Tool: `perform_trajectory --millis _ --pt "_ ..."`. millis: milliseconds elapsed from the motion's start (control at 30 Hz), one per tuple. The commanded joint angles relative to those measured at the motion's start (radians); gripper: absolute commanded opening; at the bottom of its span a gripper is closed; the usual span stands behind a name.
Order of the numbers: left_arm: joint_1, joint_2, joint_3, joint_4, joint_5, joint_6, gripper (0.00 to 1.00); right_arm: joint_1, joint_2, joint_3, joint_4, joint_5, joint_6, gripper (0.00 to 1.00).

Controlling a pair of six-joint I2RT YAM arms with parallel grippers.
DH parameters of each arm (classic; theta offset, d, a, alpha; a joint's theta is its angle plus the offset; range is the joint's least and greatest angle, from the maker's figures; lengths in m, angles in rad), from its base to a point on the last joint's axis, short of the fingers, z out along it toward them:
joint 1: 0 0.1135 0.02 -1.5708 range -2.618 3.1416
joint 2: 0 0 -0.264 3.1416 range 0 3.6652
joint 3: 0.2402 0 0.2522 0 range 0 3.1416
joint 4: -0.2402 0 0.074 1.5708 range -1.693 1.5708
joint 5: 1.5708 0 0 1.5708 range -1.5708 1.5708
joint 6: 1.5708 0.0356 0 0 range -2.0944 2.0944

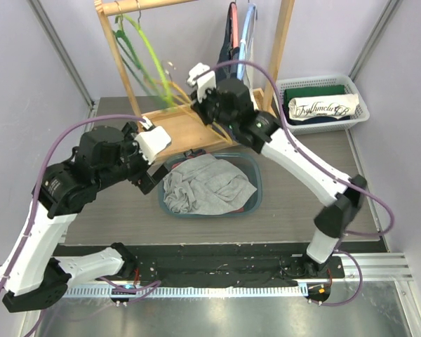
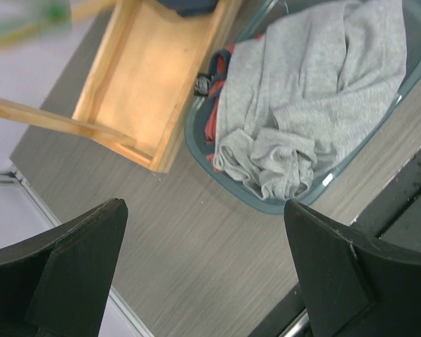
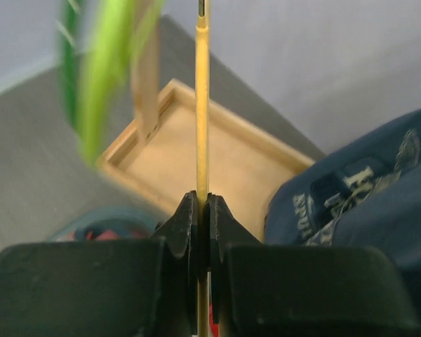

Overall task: Remove the tank top from the hanger
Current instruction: Place the hanger at the clothesline.

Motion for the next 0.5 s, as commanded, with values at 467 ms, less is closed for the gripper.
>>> perform_trajectory --millis 467 --pt "0.002 0.018 0.159 0.493 -0.002 -0.111 1.0 0.158 -0.491 -0.364 -0.077 0.225 -0.01 0.01"
